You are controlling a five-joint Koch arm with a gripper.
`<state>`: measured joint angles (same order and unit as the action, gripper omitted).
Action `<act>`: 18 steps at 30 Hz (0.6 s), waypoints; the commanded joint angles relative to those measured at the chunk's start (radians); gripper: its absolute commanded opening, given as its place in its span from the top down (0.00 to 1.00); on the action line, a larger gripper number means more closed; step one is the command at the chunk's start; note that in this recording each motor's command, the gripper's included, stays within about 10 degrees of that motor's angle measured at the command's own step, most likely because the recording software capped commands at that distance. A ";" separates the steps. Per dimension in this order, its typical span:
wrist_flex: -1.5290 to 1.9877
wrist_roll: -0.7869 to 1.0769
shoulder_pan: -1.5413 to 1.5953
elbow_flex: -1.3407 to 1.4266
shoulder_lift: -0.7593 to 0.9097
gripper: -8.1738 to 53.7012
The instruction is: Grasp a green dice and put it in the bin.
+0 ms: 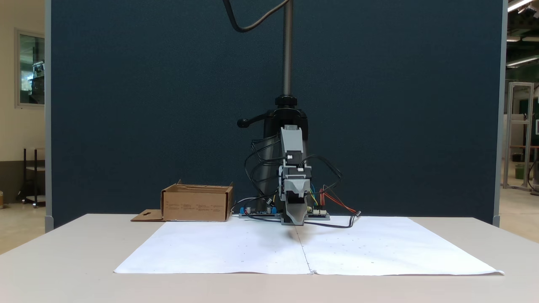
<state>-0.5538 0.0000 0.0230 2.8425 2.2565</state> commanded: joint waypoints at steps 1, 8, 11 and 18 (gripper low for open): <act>-0.167 0.086 0.011 0.011 0.110 0.16; -0.391 0.087 -0.005 0.146 0.117 0.16; -0.498 0.098 -0.006 0.202 0.115 0.16; -0.711 0.126 -0.008 0.290 0.115 0.16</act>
<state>-1.1259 0.0368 0.0046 3.0649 2.2565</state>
